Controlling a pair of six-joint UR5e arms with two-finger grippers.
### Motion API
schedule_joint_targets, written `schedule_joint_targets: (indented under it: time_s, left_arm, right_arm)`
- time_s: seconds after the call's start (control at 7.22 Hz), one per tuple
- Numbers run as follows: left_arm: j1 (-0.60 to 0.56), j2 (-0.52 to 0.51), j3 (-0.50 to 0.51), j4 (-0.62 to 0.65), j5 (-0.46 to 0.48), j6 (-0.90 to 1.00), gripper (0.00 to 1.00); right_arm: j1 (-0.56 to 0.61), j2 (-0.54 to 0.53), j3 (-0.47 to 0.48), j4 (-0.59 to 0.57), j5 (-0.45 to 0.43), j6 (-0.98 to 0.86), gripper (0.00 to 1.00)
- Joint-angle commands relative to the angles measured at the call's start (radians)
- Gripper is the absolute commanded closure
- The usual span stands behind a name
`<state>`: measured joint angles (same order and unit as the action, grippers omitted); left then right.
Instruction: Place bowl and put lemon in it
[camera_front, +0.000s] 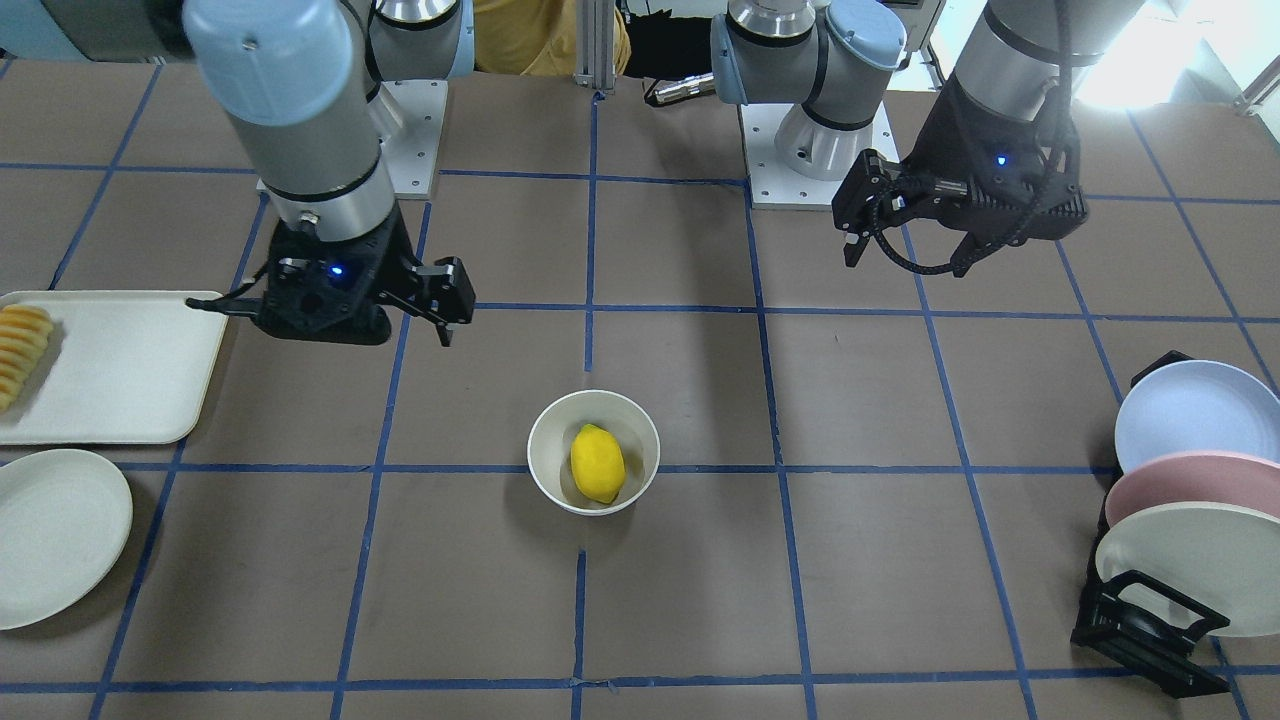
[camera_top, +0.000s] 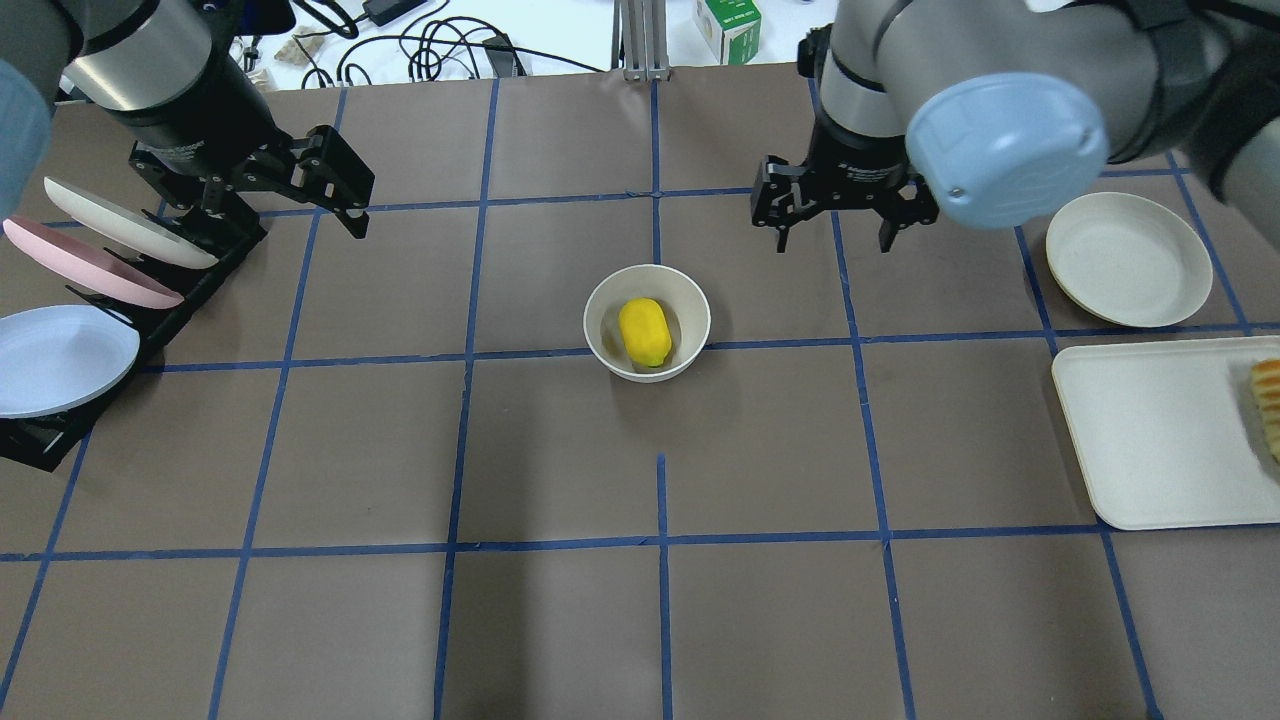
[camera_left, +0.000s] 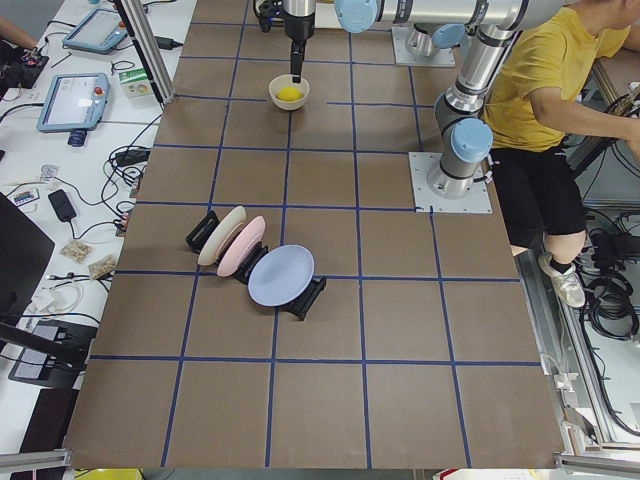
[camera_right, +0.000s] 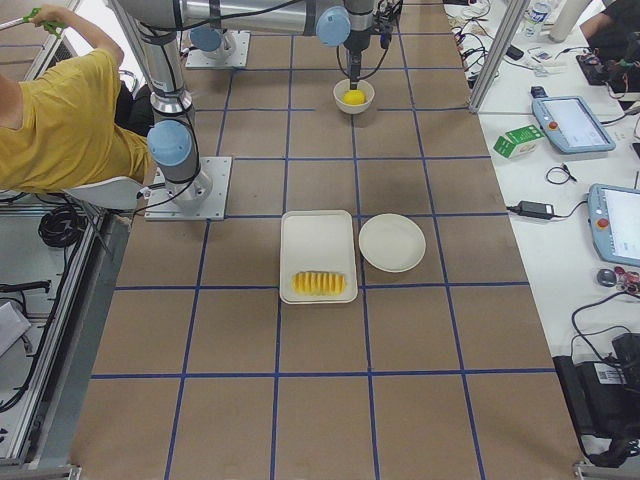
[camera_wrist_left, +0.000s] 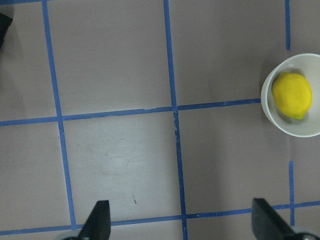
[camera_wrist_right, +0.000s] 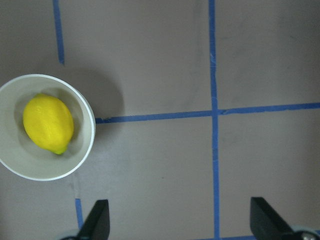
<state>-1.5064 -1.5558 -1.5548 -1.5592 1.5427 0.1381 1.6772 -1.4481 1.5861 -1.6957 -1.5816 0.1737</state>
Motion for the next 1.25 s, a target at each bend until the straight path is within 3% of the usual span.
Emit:
schedule_joint_targets:
  time_s: [0.0, 0.42, 1.11]
  left_arm:
    - [0.000, 0.000, -0.001, -0.001, -0.001, 0.000, 0.00]
    - [0.000, 0.000, -0.004, -0.002, -0.001, 0.000, 0.00]
    - [-0.003, -0.013, -0.001, -0.010, 0.002, 0.000, 0.00]
  right_arm:
    - [-0.111, -0.085, 0.006, 0.147, -0.004, -0.063, 0.00]
    - [-0.155, -0.156, 0.006, 0.194, 0.002, -0.086, 0.00]
    - [-0.155, -0.160, 0.006, 0.196, 0.011, -0.088, 0.00]
